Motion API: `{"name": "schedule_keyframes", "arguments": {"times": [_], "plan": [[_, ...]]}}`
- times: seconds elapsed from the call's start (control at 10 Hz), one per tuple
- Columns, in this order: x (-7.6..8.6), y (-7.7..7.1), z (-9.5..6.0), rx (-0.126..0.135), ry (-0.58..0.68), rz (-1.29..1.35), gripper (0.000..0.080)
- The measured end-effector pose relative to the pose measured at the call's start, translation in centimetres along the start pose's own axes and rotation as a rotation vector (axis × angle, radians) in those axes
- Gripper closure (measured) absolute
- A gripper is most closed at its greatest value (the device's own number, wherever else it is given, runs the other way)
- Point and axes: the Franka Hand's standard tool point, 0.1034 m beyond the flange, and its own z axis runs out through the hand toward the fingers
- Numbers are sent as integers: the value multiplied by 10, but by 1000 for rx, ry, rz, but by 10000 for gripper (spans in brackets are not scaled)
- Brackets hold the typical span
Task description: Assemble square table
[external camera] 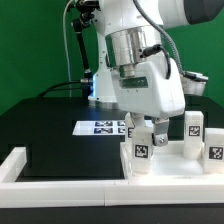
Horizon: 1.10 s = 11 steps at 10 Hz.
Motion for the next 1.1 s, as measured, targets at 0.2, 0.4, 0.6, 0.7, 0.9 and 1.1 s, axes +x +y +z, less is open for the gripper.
{"name": "schedule_keyframes", "arguments": {"times": [0.2, 0.4, 0.6, 0.7, 0.9, 1.1], "plan": [[1, 0, 0, 0, 0, -115, 151], [16, -4, -1, -45, -3, -533, 151], [18, -8, 2, -50, 20, -715, 151], [18, -8, 2, -51, 20, -714, 151], [18, -8, 3, -51, 19, -703, 401], [19, -7, 3, -50, 23, -538, 508]]}}
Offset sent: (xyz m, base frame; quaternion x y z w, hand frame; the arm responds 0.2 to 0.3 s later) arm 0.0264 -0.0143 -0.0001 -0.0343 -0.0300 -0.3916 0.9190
